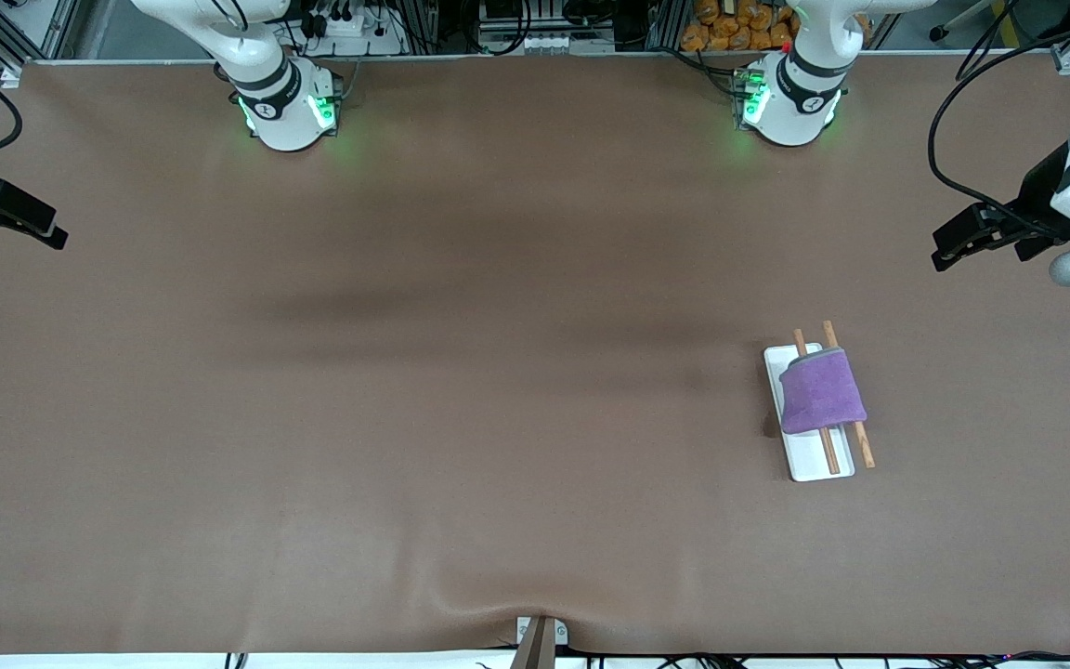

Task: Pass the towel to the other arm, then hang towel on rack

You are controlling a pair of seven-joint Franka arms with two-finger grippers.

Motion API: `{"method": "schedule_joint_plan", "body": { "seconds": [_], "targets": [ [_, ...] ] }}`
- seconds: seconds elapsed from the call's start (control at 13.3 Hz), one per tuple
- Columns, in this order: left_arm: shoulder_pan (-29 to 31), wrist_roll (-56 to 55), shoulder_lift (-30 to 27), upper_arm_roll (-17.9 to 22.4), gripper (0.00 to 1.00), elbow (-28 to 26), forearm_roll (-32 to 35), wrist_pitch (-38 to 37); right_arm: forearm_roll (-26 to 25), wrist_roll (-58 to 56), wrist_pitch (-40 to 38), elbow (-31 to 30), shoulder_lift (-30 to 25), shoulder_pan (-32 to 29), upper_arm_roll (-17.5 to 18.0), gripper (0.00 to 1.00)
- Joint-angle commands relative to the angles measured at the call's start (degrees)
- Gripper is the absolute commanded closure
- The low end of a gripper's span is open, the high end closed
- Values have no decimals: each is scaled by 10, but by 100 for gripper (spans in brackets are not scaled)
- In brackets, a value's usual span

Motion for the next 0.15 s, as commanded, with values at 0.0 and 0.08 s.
{"method": "schedule_joint_plan", "body": {
  "seconds": [0.0,0.08],
  "targets": [
    [1,7,-16,-1,0,-12,8,4,0,3,-7,15,7,-7,7,0],
    [1,10,-17,-1,0,-12,9,0,0,3,-6,15,7,-7,7,0]
  ]
}}
